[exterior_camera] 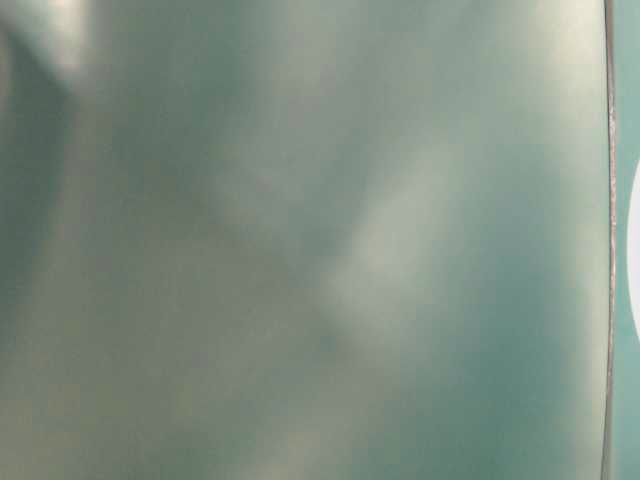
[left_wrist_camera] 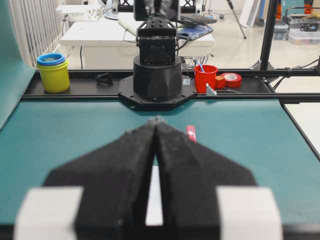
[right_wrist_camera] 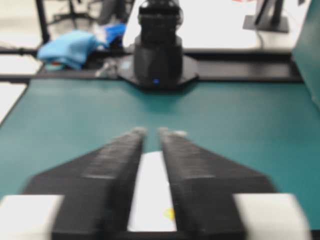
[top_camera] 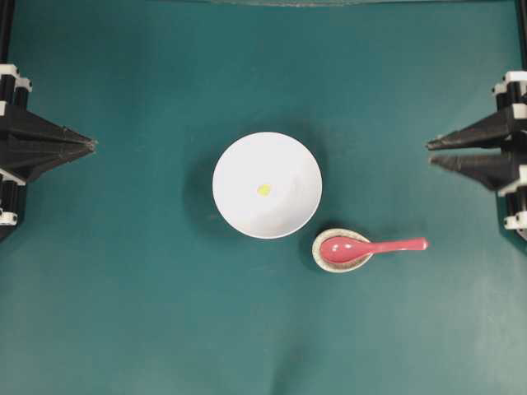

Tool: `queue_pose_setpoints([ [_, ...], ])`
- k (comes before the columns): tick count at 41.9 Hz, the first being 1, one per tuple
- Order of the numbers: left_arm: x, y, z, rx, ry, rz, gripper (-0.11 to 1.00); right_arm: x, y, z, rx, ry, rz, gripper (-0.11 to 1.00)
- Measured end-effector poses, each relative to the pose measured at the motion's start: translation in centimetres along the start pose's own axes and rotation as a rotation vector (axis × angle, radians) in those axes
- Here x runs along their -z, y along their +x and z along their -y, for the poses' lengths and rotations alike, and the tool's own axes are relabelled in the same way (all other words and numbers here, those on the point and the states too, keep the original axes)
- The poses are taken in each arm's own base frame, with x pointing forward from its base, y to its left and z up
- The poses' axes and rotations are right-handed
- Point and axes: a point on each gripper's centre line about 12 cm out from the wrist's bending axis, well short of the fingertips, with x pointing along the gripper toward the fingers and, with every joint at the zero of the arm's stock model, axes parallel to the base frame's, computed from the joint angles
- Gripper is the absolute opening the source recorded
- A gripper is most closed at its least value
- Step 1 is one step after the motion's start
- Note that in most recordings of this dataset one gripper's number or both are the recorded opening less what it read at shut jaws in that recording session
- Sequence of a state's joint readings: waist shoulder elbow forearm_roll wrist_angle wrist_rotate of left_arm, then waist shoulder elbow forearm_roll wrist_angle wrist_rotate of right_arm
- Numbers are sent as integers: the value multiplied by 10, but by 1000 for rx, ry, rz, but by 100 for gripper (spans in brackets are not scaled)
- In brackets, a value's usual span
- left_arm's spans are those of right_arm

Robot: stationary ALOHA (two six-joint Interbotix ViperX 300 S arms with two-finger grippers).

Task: Scoop the yellow hexagonal prism block from the bowl with a spoon using the right arm.
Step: 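Move the right gripper toward the red spoon handle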

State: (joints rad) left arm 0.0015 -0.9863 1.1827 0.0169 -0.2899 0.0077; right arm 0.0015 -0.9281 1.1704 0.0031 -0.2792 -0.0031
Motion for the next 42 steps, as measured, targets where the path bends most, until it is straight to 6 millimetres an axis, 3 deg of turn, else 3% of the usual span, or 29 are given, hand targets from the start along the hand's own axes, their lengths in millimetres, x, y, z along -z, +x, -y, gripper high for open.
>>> queue_pose_setpoints([
  [5,0,0,0,0,0,-2,1,7,2,-3,-13,0,-26,54],
  [19,3,1,0,0,2,-20,1,37,16,-13,-57,14,-109,52],
  [42,4,1,0,0,2,-31,1,109,22,-35,-95,94,-176,52],
])
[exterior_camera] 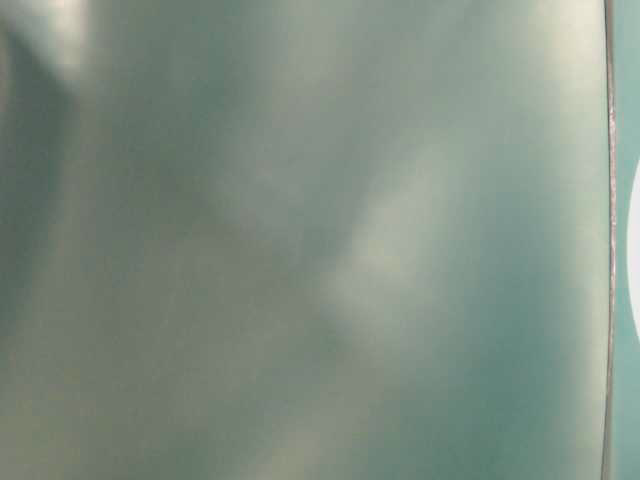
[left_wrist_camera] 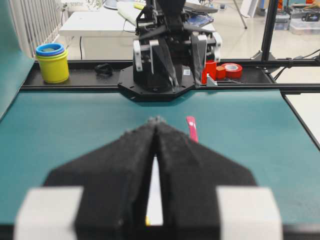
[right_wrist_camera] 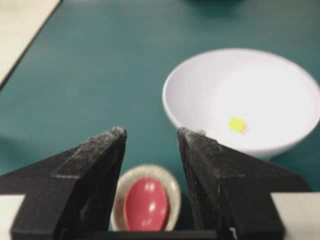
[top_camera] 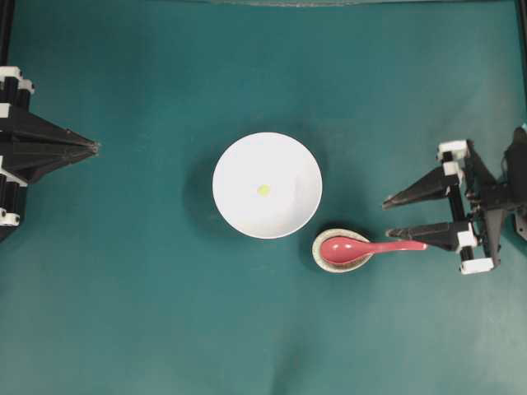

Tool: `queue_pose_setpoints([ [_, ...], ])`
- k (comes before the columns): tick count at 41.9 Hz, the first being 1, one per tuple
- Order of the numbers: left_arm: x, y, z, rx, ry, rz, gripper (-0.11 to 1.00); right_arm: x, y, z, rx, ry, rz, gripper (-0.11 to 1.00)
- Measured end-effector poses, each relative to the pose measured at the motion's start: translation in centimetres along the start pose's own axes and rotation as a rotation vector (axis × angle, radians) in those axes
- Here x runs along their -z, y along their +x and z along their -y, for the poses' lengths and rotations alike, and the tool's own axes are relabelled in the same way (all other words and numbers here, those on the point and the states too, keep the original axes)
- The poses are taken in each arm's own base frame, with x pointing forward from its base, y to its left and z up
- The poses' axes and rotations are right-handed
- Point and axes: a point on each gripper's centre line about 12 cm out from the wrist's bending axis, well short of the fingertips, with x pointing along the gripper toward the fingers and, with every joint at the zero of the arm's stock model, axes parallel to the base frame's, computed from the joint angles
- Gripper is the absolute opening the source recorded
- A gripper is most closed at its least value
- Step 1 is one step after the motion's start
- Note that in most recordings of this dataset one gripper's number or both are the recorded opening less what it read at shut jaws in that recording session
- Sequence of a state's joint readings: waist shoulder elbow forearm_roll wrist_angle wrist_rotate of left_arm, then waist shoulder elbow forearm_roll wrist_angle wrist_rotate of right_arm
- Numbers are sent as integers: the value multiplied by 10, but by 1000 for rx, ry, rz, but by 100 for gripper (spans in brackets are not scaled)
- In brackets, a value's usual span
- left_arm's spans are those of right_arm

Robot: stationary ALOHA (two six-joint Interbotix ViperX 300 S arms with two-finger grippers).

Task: Scoop the yellow hexagonal prism block from the bowl with a spoon using the right arm.
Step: 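Move the right gripper toward the red spoon handle, then close the right gripper on the red spoon's handle end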

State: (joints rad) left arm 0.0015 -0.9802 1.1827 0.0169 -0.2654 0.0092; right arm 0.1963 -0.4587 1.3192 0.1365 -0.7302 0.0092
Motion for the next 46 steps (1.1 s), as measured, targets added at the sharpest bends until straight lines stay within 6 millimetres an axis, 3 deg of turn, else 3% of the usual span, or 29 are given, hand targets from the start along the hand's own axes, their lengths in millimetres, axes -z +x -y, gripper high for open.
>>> queue_pose_setpoints([
  [24,0,0,0,0,6,2,1,74,5,-15,39,6,-127,52],
  [46,1,0,0,0,9,-9,1,99,7,-16,50,3,-216,52],
])
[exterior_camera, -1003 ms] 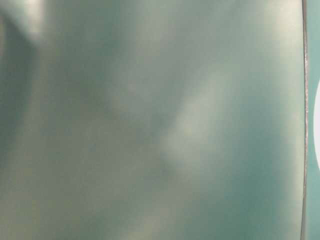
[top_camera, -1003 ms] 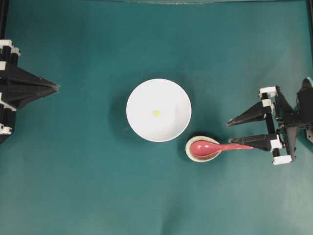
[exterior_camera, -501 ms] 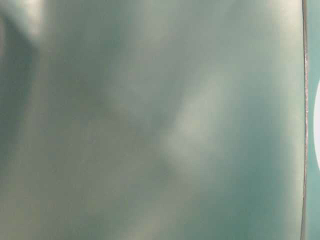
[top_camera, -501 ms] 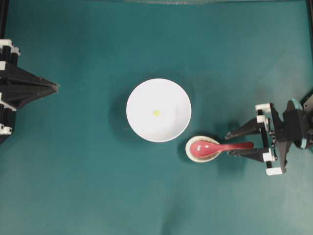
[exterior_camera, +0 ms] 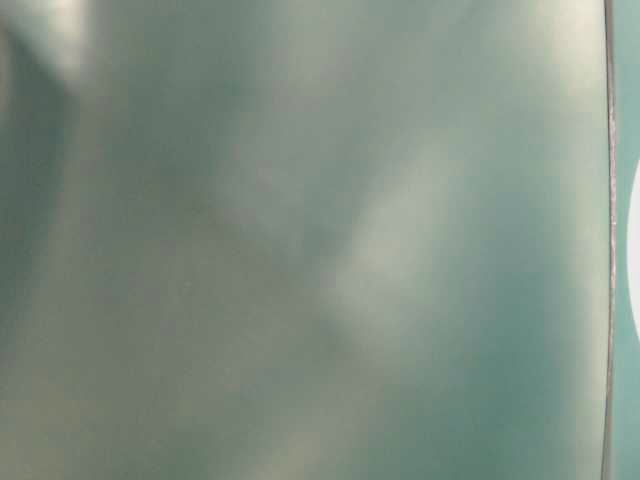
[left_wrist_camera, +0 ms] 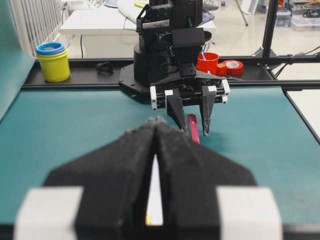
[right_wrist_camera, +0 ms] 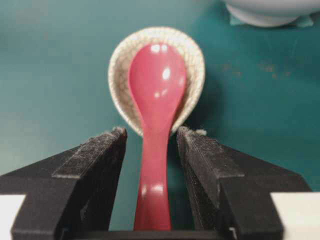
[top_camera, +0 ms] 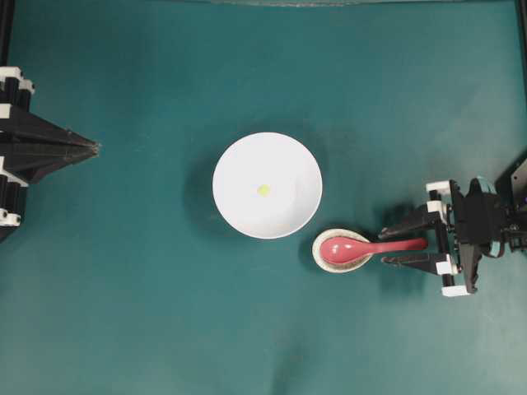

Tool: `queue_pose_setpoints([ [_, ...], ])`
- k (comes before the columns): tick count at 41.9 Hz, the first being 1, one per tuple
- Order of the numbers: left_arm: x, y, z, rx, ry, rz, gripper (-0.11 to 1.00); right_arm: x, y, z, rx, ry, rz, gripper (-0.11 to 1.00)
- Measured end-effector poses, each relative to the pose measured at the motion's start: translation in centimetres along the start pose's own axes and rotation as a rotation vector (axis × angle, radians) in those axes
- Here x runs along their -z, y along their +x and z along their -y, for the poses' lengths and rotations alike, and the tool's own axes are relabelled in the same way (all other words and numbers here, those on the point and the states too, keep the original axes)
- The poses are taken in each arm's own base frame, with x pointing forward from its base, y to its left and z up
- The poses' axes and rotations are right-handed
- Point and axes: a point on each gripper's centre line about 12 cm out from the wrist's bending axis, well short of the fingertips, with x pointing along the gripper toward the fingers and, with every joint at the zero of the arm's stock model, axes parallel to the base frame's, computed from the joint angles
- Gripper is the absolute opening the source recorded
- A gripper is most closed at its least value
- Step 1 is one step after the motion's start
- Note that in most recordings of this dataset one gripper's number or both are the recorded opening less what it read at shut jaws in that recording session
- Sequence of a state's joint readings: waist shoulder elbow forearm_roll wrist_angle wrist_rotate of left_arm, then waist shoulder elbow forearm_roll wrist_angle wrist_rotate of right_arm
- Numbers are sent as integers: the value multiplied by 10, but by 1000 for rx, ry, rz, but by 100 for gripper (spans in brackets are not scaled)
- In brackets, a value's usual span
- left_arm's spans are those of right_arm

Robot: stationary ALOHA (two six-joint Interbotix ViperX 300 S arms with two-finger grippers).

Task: Scoop the yellow hexagonal prism block from the bowl with a spoon using the right arm.
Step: 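Close the right gripper on the red spoon's handle end, then lift the red spoon off the speckled dish and carry it over the bowl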

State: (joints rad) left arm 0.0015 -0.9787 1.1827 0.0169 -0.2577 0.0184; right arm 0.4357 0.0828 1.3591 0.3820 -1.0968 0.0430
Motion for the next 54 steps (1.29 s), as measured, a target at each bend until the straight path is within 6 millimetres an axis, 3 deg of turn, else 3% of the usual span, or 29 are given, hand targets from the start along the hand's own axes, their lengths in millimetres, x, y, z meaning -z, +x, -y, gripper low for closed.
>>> queue_pose_setpoints([
  [24,0,0,0,0,0,-2,1,4,2,2,22,8,-28,52],
  [40,1,0,0,0,0,-5,1,3,5,0,21,12,-26,24],
  [54,1,0,0,0,0,-6,1,-13,7,-5,3,41,13,24],
])
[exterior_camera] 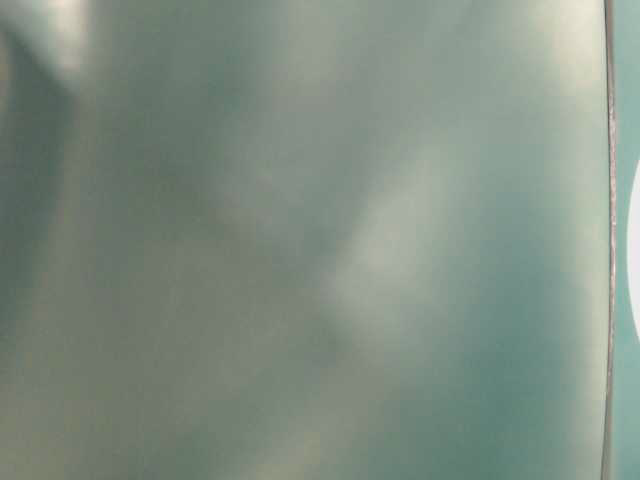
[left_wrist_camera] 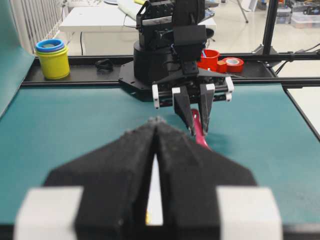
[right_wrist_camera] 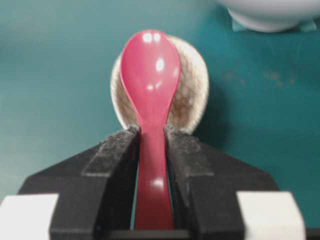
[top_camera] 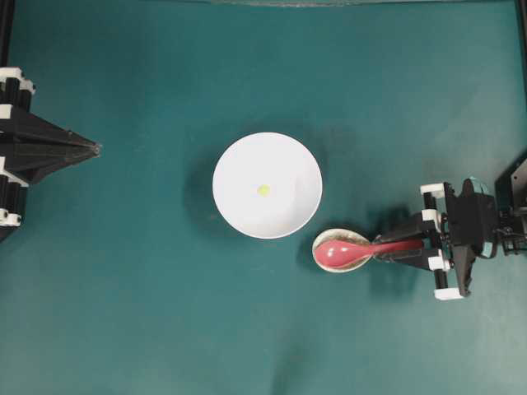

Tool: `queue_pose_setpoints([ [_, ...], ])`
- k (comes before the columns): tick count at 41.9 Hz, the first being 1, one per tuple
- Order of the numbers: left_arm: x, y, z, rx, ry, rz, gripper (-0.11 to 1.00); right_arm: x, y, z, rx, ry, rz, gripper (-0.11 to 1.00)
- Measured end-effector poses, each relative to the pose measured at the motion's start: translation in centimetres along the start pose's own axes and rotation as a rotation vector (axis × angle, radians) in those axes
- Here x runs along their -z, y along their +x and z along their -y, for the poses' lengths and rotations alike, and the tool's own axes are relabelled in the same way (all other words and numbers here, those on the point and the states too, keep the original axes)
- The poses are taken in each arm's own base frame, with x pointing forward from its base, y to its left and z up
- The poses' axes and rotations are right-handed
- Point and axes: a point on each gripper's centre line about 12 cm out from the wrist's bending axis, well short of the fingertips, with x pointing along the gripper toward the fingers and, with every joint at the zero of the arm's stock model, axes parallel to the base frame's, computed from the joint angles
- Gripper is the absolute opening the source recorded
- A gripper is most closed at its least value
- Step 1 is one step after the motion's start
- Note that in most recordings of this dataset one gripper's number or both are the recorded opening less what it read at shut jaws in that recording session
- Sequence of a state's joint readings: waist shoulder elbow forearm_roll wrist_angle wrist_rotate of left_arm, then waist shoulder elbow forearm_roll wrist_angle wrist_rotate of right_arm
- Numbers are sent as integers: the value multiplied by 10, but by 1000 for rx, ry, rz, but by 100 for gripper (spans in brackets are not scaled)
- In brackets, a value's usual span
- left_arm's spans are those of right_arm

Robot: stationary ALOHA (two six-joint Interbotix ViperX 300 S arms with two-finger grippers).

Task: Scoop the yellow hexagonal prism block from the bowl with a spoon using the right arm.
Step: 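Lift the red spoon off the speckled dish and carry it over the bowl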

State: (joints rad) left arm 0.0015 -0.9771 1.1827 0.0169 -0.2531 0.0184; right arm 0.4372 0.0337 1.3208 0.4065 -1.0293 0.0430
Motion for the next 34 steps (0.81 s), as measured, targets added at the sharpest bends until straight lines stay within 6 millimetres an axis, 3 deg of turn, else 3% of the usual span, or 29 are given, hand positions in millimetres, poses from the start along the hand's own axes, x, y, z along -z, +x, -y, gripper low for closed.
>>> queue_pose_setpoints([
  [7,0,0,0,0,0,0,1,-19,-1,-5,-19,47,-14,24],
  [24,1,-1,0,0,0,-15,1,-71,7,8,11,158,-100,24],
  [34,-2,-5,0,0,2,-5,1,-114,13,17,19,201,-181,24],
])
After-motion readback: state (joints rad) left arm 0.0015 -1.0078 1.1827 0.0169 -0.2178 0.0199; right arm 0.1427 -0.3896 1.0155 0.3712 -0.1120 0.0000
